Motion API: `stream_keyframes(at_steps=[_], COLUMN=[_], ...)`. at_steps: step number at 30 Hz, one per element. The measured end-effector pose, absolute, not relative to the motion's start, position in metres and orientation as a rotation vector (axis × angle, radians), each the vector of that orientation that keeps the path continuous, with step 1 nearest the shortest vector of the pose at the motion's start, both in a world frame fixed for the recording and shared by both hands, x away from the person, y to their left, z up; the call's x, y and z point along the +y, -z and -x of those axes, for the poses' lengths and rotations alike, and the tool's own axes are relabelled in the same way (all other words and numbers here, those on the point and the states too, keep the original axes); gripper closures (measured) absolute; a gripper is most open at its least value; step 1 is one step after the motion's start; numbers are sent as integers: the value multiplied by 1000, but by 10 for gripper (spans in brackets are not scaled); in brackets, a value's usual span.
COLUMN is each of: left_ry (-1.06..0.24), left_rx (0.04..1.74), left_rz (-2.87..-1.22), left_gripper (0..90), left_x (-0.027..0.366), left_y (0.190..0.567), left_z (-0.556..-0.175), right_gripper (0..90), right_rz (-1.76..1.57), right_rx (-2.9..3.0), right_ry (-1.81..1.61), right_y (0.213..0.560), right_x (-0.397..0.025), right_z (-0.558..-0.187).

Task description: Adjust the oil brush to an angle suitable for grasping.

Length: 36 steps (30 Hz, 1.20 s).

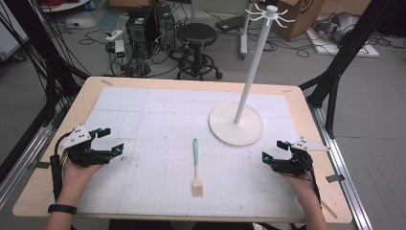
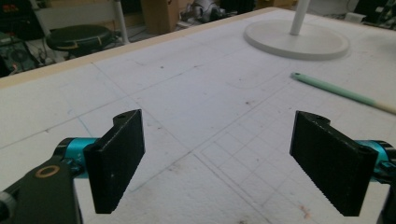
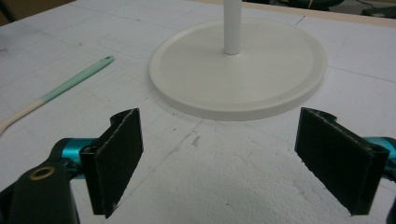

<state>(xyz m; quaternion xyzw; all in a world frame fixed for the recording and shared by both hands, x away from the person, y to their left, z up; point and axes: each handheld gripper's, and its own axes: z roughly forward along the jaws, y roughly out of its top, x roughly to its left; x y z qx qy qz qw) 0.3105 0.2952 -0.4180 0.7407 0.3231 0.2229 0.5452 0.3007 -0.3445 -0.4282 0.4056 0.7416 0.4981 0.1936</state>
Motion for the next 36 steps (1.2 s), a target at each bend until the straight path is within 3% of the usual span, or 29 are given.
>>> stream_keyframes(at_steps=[19,36], left_ry=[-514,-477], left_rx=[748,736], left_rz=[-1714,-1709], left_gripper=[182,193], left_x=[297,297], left_y=[415,415], left_z=[-307,-308], right_gripper=[182,652], right_rz=[-1147,-977], right_rx=[2054,2162], right_ry=[-1418,-1398], right_y=[423,420], right_x=[-345,-297], right_z=[-301,-322])
